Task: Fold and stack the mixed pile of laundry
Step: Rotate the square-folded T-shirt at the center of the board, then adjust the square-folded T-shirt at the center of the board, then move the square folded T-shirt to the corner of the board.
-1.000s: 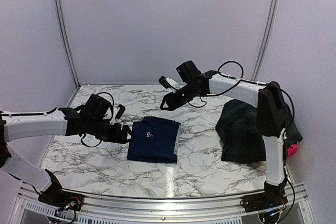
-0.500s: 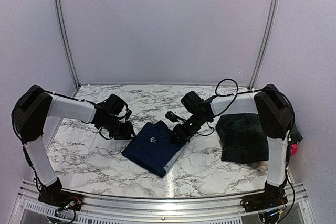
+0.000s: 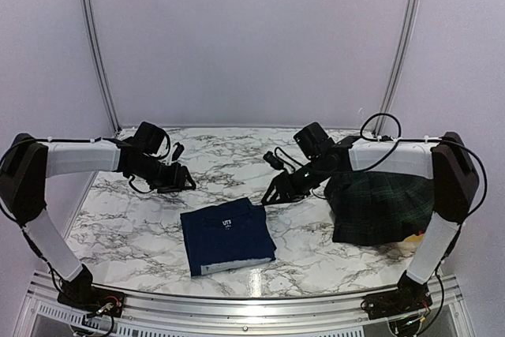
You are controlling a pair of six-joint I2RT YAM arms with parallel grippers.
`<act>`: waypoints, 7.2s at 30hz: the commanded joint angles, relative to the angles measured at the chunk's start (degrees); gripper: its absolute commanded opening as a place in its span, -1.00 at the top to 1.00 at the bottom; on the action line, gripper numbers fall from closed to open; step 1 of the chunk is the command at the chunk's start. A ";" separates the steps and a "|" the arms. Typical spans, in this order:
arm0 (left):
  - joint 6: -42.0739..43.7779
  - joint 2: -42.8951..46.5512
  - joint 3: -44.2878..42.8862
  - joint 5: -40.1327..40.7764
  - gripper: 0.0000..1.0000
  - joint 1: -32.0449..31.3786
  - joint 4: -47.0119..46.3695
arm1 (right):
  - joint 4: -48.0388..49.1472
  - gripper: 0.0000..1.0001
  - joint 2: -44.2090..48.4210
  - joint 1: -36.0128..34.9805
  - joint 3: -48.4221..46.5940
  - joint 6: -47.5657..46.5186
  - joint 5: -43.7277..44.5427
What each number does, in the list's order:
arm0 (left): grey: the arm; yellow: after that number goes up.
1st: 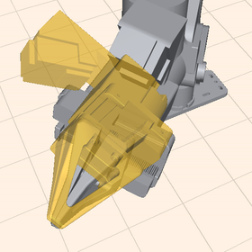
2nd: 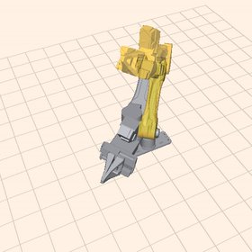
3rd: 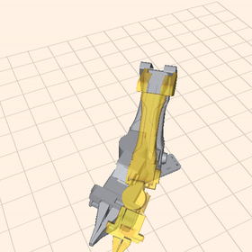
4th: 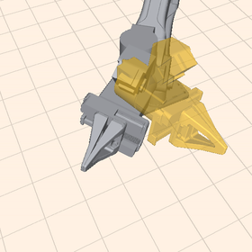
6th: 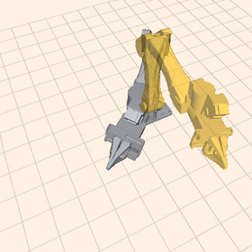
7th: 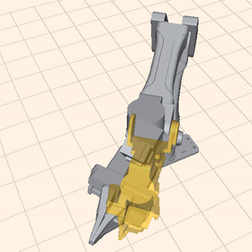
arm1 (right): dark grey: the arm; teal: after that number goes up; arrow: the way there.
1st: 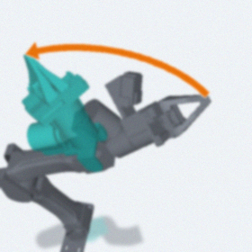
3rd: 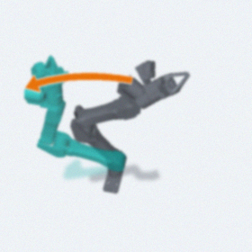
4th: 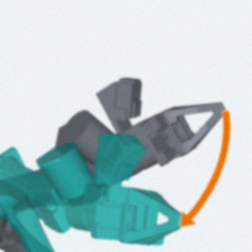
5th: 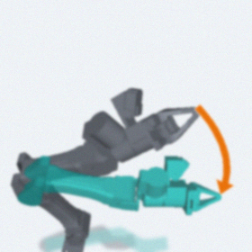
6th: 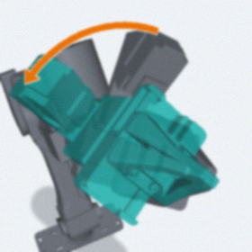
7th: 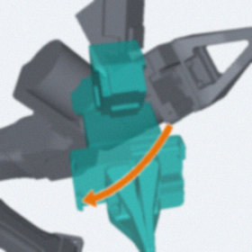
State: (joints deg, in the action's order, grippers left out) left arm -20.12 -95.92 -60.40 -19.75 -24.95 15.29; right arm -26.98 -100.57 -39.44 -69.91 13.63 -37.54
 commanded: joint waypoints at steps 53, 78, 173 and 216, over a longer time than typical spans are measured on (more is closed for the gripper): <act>9.09 -19.26 -17.36 -6.58 0.41 -5.70 8.32 | -2.95 0.29 -12.00 7.62 -1.92 -2.85 -3.72; 8.49 -8.56 -12.05 -4.74 1.00 -5.72 8.41 | -6.31 1.00 -8.94 5.48 -6.66 -3.55 -2.55; -0.21 -23.20 -20.16 28.22 -0.97 2.99 24.56 | -4.56 -0.97 31.23 18.84 8.18 7.07 22.70; -1.64 -24.44 -20.96 27.03 -0.96 12.05 19.09 | -5.76 -0.97 25.80 24.09 4.42 4.36 16.72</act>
State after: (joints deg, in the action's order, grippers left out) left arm -22.09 -112.64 -75.59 5.39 -14.00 38.83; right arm -32.60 -75.59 -18.00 -64.73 17.04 -19.44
